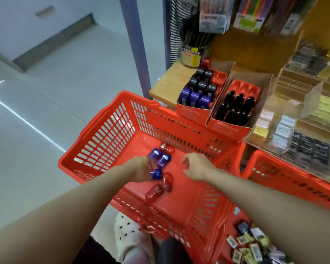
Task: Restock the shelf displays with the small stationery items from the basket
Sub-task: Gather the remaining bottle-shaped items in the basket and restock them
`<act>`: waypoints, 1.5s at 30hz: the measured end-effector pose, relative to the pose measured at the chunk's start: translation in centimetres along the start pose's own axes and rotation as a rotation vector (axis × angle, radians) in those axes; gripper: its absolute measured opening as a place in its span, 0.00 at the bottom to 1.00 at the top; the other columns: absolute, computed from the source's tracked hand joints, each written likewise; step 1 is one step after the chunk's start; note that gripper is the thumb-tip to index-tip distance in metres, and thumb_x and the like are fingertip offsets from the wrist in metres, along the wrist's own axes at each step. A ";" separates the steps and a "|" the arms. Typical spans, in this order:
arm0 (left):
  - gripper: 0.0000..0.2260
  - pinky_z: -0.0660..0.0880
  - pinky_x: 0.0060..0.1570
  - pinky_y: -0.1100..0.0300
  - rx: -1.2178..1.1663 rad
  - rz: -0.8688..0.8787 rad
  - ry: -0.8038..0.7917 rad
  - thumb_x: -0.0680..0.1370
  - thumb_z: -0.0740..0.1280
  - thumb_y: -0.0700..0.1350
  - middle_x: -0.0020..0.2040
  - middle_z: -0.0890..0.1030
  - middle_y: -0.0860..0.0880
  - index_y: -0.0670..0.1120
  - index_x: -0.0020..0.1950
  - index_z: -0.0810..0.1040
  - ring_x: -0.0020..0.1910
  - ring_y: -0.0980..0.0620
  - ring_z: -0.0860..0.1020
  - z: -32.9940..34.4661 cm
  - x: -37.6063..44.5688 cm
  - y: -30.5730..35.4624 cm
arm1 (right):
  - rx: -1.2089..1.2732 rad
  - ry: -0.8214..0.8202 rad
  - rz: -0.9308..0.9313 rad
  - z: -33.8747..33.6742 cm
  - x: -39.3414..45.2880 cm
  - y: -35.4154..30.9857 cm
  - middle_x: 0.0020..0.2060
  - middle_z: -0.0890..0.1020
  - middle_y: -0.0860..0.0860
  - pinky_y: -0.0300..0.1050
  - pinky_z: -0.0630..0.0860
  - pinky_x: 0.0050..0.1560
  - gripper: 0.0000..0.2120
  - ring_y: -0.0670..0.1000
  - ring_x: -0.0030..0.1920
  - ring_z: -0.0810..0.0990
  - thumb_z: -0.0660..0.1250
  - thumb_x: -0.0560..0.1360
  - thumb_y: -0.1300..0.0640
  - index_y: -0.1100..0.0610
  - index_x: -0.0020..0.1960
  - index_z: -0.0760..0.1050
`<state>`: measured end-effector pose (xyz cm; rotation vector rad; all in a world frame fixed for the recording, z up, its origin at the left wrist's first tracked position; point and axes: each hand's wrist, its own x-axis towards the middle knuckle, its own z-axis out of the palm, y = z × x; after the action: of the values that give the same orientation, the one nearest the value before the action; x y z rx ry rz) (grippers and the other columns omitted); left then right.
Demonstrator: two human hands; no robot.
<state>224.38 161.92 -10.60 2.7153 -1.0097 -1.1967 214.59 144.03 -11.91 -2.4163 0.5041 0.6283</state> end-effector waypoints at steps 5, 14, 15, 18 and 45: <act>0.19 0.70 0.57 0.59 0.023 -0.037 -0.089 0.76 0.69 0.50 0.60 0.80 0.45 0.46 0.65 0.76 0.60 0.45 0.78 7.0 4.2 -1.5 | -0.235 -0.177 -0.147 7.6 5.2 0.5 0.66 0.72 0.59 0.49 0.68 0.67 0.22 0.60 0.68 0.70 0.67 0.74 0.64 0.57 0.68 0.70; 0.27 0.69 0.66 0.54 0.226 -0.210 -0.100 0.80 0.65 0.44 0.71 0.68 0.41 0.42 0.76 0.58 0.69 0.43 0.71 12.7 8.6 -1.2 | -0.621 -0.099 -0.344 12.6 7.9 2.9 0.73 0.62 0.52 0.53 0.65 0.67 0.27 0.56 0.72 0.63 0.68 0.74 0.63 0.50 0.70 0.64; 0.26 0.69 0.66 0.53 0.229 -0.195 -0.095 0.81 0.63 0.43 0.71 0.68 0.40 0.41 0.76 0.58 0.69 0.42 0.70 12.5 8.5 -1.3 | -0.649 -0.095 -0.314 12.4 7.8 3.3 0.73 0.63 0.53 0.53 0.66 0.67 0.24 0.57 0.72 0.64 0.65 0.76 0.62 0.51 0.70 0.65; 0.26 0.69 0.63 0.56 0.009 -0.192 -0.077 0.78 0.68 0.50 0.67 0.71 0.41 0.41 0.71 0.65 0.66 0.43 0.73 11.9 8.2 -1.8 | -0.568 -0.132 -0.154 11.6 7.1 4.2 0.71 0.66 0.56 0.52 0.70 0.65 0.18 0.60 0.69 0.69 0.58 0.81 0.60 0.54 0.70 0.65; 0.12 0.81 0.51 0.44 -2.109 -0.288 0.301 0.73 0.73 0.34 0.53 0.85 0.42 0.42 0.55 0.80 0.51 0.44 0.84 3.6 10.3 -6.7 | -0.486 0.066 -0.248 6.8 15.4 -0.2 0.75 0.63 0.54 0.52 0.66 0.70 0.30 0.56 0.73 0.64 0.60 0.78 0.64 0.56 0.78 0.56</act>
<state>230.85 162.29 -21.61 1.0824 0.6106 -0.7736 225.09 145.28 -25.01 -2.9016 0.0712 0.6164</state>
